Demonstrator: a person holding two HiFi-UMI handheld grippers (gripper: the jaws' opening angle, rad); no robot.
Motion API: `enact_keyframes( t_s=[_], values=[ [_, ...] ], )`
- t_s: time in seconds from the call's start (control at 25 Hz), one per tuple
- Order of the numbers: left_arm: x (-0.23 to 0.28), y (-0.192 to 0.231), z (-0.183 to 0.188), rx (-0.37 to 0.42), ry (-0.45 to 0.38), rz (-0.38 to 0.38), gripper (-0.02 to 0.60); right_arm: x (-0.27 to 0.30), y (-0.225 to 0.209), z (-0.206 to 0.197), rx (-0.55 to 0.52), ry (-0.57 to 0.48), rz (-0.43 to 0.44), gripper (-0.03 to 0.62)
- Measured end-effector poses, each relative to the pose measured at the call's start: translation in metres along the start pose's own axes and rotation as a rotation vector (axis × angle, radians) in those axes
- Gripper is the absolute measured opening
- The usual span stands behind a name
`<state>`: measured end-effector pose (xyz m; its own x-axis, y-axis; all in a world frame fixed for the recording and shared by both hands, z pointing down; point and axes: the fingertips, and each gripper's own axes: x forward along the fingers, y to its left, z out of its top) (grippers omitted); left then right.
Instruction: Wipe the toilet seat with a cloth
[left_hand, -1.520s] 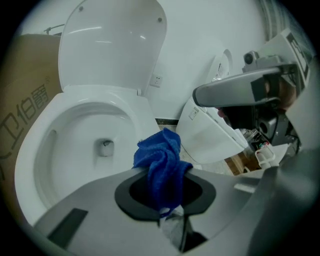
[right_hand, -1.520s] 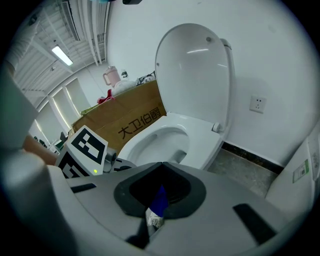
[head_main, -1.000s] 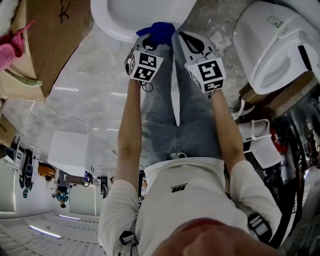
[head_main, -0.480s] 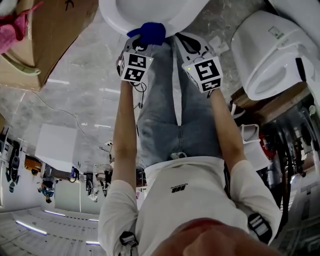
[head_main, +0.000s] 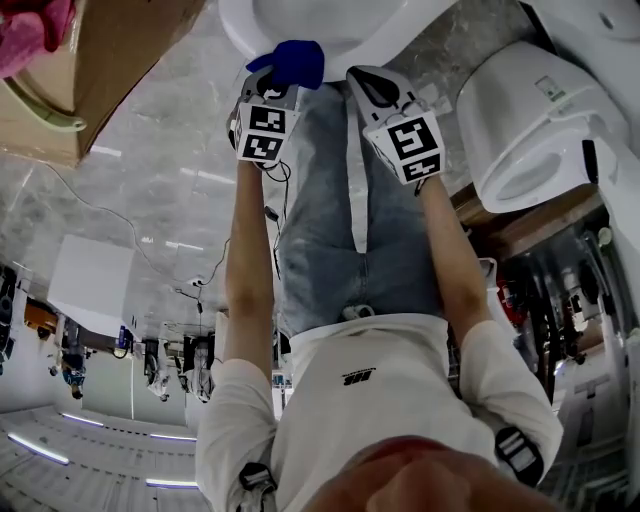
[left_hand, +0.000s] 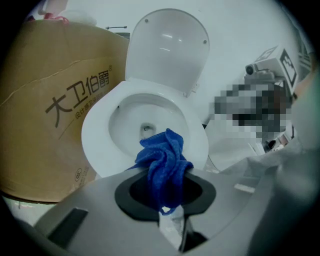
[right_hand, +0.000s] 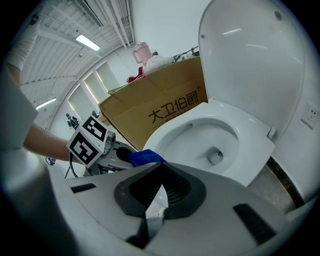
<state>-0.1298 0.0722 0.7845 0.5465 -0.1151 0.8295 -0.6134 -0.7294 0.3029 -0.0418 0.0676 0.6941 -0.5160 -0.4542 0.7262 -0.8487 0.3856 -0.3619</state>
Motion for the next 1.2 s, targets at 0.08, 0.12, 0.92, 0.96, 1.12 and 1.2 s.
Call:
enact_keyframes(
  t_s=[0.08,0.12,0.92,0.96,1.12,1.2],
  values=[
    [-0.004,0.01,0.001,-0.028,-0.015,0.025,0.075,0.004,0.004,0.004,-0.02,0.01,0.018,-0.005],
    [-0.006,0.016,0.003,-0.041,-0.021,0.037,0.075,0.007,0.005,0.006,-0.03,0.015,0.026,-0.005],
    [-0.02,0.084,0.029,-0.173,-0.096,0.164,0.075,0.05,0.011,0.055,-0.123,0.058,0.112,-0.005],
    [-0.021,0.088,0.03,-0.179,-0.099,0.173,0.075,0.051,0.01,0.056,-0.124,0.059,0.115,-0.005],
    [-0.022,0.102,0.037,-0.2,-0.11,0.203,0.075,0.054,0.006,0.06,-0.129,0.069,0.125,-0.005],
    [-0.022,0.109,0.041,-0.211,-0.116,0.215,0.075,0.056,0.002,0.062,-0.129,0.073,0.127,-0.005]
  ],
)
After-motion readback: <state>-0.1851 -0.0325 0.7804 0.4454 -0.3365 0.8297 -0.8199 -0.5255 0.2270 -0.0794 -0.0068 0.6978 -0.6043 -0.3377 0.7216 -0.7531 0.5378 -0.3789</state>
